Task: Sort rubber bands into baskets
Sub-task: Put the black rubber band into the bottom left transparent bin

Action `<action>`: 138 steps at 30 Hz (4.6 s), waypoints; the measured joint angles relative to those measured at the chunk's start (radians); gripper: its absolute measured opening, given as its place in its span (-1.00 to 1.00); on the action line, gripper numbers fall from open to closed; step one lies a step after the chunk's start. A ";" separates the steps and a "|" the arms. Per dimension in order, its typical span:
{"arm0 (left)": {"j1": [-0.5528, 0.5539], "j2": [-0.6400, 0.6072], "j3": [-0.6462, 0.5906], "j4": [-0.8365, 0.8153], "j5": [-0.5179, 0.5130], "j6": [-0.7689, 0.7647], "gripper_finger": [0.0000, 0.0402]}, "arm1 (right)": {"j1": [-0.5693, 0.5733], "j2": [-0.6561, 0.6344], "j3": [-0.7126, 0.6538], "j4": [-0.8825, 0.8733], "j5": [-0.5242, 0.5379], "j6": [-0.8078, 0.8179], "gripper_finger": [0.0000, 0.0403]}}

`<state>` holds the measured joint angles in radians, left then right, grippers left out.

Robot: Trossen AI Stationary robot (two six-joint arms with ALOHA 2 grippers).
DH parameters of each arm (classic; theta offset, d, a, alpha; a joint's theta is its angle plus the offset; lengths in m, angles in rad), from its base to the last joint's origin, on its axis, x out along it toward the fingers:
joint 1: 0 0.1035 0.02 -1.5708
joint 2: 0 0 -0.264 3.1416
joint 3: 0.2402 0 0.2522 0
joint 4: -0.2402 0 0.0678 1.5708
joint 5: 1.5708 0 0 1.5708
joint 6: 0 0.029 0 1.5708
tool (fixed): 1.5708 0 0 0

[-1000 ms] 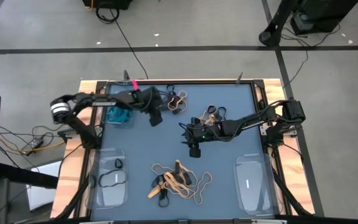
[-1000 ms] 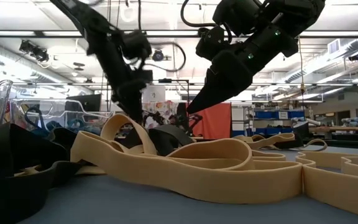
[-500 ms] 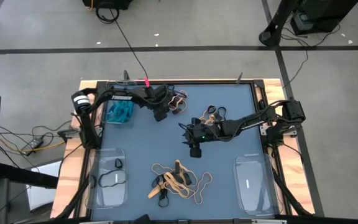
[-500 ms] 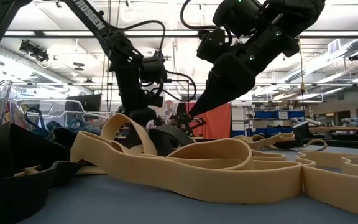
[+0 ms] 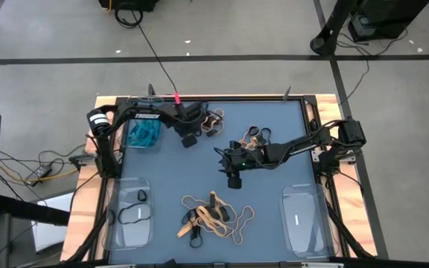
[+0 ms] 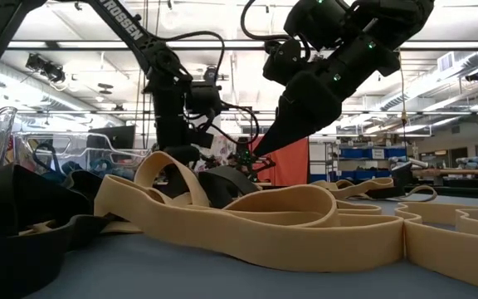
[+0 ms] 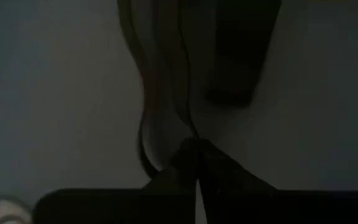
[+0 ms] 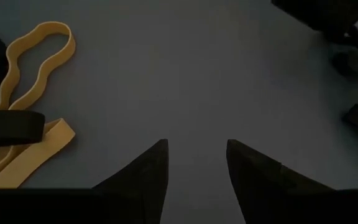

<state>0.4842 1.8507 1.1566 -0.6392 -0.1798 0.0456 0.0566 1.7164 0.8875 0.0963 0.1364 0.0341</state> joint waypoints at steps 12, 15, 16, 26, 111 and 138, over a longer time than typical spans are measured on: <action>-0.116 -0.164 0.128 -0.223 -0.003 -0.069 -0.98 | 0.000 0.000 0.000 -0.041 0.000 0.000 -0.14; -0.168 -0.240 0.128 -0.258 -0.023 -0.113 -0.99 | 0.000 0.000 0.000 -0.051 0.000 0.000 -0.14; -0.187 -0.268 0.128 -0.272 -0.041 -0.133 -0.99 | 0.000 0.000 0.000 -0.051 0.000 0.000 -0.14; -0.406 -0.517 0.128 -0.385 -0.105 -0.330 -0.99 | 0.000 0.000 0.000 -0.044 0.001 0.000 -0.14; -0.386 -0.465 0.029 0.215 -0.451 -0.180 -0.98 | 0.002 0.000 0.000 -0.059 -0.003 0.025 -0.14; -0.858 -0.579 0.238 -0.931 -0.001 -0.921 -0.99 | 0.000 0.000 0.000 -0.068 0.000 0.026 -0.14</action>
<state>-0.3740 1.2717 1.3949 -1.5702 -0.1809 -0.8749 0.0562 1.7164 0.8875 0.0288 0.1364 0.0604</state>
